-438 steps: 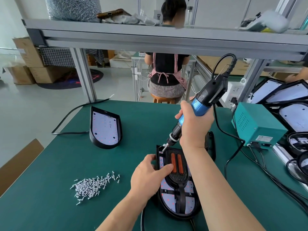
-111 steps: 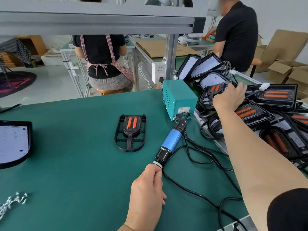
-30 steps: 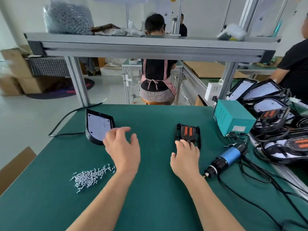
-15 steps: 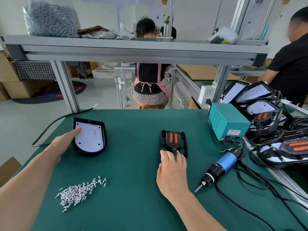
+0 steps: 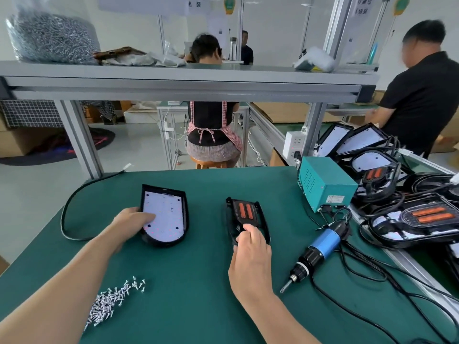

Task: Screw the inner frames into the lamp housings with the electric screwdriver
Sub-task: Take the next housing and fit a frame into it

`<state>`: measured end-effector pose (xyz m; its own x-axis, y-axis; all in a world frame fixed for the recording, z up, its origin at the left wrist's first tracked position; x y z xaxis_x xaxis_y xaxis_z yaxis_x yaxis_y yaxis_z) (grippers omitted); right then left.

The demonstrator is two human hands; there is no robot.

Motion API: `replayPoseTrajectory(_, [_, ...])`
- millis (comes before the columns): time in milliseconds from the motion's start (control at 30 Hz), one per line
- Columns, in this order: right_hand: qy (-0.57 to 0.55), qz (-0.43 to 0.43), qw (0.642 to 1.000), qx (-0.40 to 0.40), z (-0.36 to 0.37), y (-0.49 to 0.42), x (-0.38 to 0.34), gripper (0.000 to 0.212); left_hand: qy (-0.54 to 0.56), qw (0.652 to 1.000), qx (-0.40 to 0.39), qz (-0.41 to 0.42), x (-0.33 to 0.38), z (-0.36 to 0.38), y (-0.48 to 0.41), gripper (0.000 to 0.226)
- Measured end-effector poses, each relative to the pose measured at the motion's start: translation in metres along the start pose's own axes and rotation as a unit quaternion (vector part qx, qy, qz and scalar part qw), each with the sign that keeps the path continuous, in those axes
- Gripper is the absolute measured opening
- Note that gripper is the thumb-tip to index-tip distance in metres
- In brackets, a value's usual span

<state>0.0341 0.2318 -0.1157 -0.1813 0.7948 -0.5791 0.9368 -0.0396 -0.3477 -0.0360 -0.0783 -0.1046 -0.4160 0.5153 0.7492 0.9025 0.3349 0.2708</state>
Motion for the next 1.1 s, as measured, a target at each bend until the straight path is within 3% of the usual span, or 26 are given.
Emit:
replayPoseTrajectory(100, [-0.073,0.015,0.994,0.073,-0.015,0.002,0.0,0.008,0.016,0.999,-0.034,0.037,0.033,0.037,0.019,0.012])
replayPoseTrajectory(300, [-0.184,-0.085,0.954,0.221,-0.036,0.008,-0.011,0.006,0.037,0.995,-0.06,0.078,0.067,0.103,0.049,0.041])
replayPoseTrajectory(467, [-0.199,-0.143,0.943,0.227,-0.036,0.011,-0.014,0.011,0.076,0.993,-0.01,0.092,0.07,0.133,0.069,0.043])
replayPoseTrajectory(600, [-0.198,-0.161,0.944,0.211,-0.035,0.009,-0.014,0.004,0.124,0.989,0.005,0.086,0.062,0.146,0.085,0.048])
replayPoseTrajectory(833, [-0.197,-0.187,0.944,0.187,-0.038,0.01,-0.017,0.01,0.203,0.973,0.056,0.089,0.054,0.154,0.108,0.054])
replayPoseTrajectory(1033, [-0.116,-0.237,0.952,0.153,-0.041,0.019,-0.03,0.011,0.269,0.955,0.077,0.098,0.052,0.143,0.106,0.033])
replayPoseTrajectory(1100, [-0.087,-0.24,0.956,0.144,-0.04,0.023,-0.034,0.012,0.295,0.95,0.066,0.082,0.051,0.143,0.104,0.038])
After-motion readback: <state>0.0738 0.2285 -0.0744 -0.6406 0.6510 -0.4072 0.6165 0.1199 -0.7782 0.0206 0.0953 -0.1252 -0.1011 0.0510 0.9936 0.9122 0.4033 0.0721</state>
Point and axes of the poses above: each hand's wrist, its own y-axis away from the middle knuckle, its own z-axis out of the palm, x = y × z, the point moved 7 cm from there along -y, towards the middle knuckle, and after that the axes turned 7 degrees about -y, right-handed, at the moved point
